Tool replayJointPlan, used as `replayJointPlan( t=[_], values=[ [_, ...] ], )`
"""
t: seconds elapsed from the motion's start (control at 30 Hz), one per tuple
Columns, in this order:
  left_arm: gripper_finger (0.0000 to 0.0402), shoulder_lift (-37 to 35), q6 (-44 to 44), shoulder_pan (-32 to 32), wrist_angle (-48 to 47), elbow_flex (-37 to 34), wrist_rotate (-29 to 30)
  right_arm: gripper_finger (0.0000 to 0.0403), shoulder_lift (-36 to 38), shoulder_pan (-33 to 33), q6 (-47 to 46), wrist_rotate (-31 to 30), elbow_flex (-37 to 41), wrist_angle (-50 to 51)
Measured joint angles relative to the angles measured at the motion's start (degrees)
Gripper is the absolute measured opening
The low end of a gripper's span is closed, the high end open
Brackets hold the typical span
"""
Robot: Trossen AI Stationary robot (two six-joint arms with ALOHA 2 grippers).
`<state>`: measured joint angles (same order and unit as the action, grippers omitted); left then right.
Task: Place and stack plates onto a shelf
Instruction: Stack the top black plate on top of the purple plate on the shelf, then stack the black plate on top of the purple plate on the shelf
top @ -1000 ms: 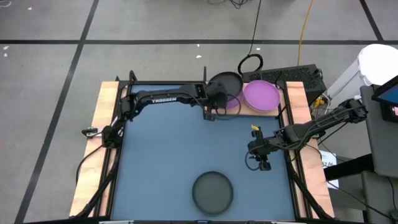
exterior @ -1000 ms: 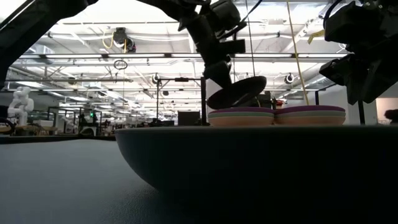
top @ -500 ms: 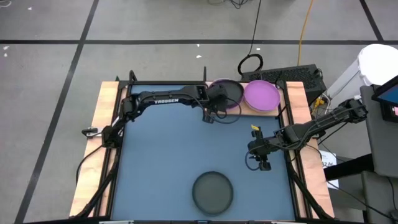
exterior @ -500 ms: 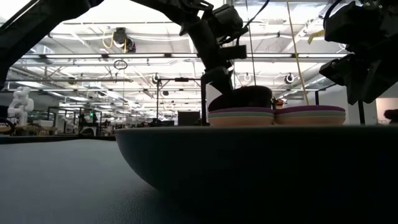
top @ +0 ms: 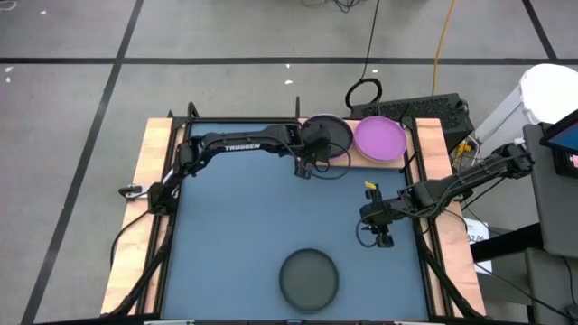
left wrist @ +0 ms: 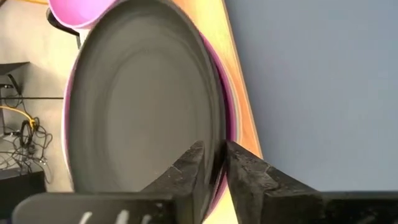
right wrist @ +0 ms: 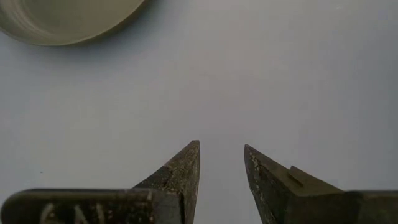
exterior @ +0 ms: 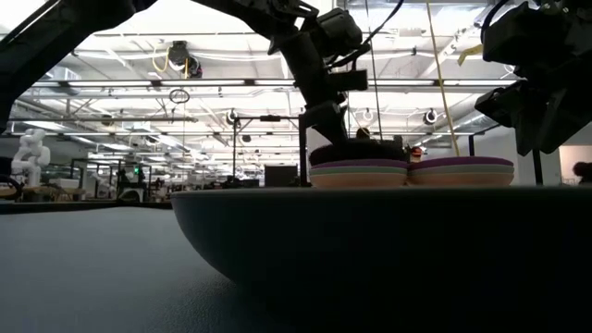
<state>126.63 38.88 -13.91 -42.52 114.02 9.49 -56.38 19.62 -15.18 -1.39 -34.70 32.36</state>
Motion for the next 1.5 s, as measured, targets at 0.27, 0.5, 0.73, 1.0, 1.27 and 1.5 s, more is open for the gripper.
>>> replayJointPlan(
  t=[0.27, 0.5, 0.73, 1.0, 1.27, 1.5],
  values=[
    [0.0113, 0.0, -1.4, 0.3, 1.5, 0.0, 0.0, 0.0111, 0.0, 0.0, 0.0, 0.0, 0.0, 0.0],
    [0.0118, 0.0, -7.4, 1.3, 3.2, 0.0, 0.0, 0.0111, 0.0, 0.0, 0.0, 0.0, 0.0, 0.0],
    [0.0118, -0.6, -16.6, 6.4, -0.7, 0.0, -0.1, 0.0111, 0.0, 0.0, 0.0, 0.0, 0.0, 0.0],
    [0.0118, -1.6, -30.3, 15.4, -8.3, 0.0, 0.9, 0.0111, 0.0, 0.0, 1.3, -1.7, 0.0, -0.5],
    [0.0118, -1.9, -39.0, 26.3, -16.3, 0.0, 9.0, 0.0111, 0.0, 0.3, 1.3, -1.6, 0.0, -3.5],
    [0.0118, -2.0, -45.5, 33.4, -20.1, -0.1, 15.0, 0.0111, 0.0, 4.2, 0.9, -1.6, 0.0, -9.0]
  ],
)
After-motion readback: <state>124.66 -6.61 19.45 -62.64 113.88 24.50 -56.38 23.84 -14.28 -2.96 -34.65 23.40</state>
